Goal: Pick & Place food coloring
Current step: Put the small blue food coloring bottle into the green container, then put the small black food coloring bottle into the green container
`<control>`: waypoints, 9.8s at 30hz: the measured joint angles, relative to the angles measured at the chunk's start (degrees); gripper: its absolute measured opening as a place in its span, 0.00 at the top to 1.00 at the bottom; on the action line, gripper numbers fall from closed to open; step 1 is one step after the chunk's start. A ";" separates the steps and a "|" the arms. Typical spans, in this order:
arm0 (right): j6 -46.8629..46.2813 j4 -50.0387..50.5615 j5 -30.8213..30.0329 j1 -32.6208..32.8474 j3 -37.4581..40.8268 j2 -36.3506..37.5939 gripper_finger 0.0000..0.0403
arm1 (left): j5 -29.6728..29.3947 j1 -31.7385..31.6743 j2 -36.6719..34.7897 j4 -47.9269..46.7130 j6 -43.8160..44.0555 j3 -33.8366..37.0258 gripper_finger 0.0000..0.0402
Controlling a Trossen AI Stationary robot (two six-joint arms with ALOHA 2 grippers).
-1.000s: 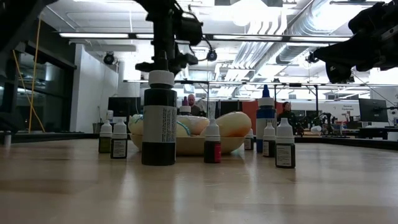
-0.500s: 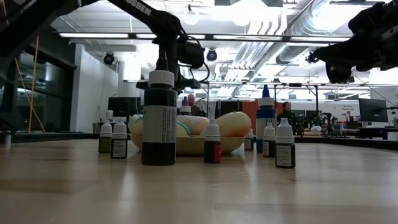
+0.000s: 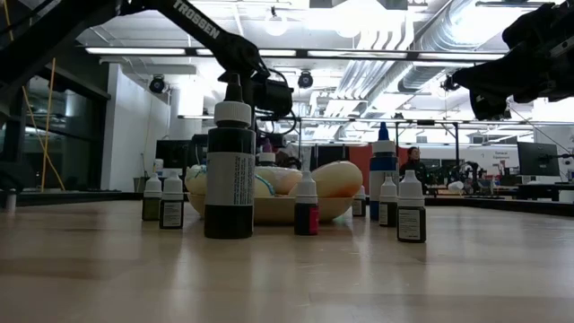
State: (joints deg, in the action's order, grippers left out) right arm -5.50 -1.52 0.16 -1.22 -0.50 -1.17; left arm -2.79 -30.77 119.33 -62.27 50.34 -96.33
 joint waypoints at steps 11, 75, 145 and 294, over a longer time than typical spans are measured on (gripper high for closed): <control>0.00 0.00 0.00 -0.02 -0.02 0.00 1.00 | 0.74 0.00 0.00 2.13 -1.06 1.63 0.88; 0.00 0.00 0.00 -0.01 0.00 0.02 1.00 | -10.51 6.32 -25.88 -14.50 -10.99 2.94 0.50; 0.00 0.00 0.00 0.00 0.00 0.02 1.00 | -2.77 9.36 -21.17 20.30 -11.10 32.36 0.50; 0.00 0.00 0.00 -0.01 0.00 0.01 1.00 | -5.13 3.72 -2.10 12.87 -14.12 5.50 0.75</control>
State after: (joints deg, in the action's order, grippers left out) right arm -5.50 -1.52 0.16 -1.23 -0.50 -1.16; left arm -7.92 -27.05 117.23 -49.41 36.23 -90.83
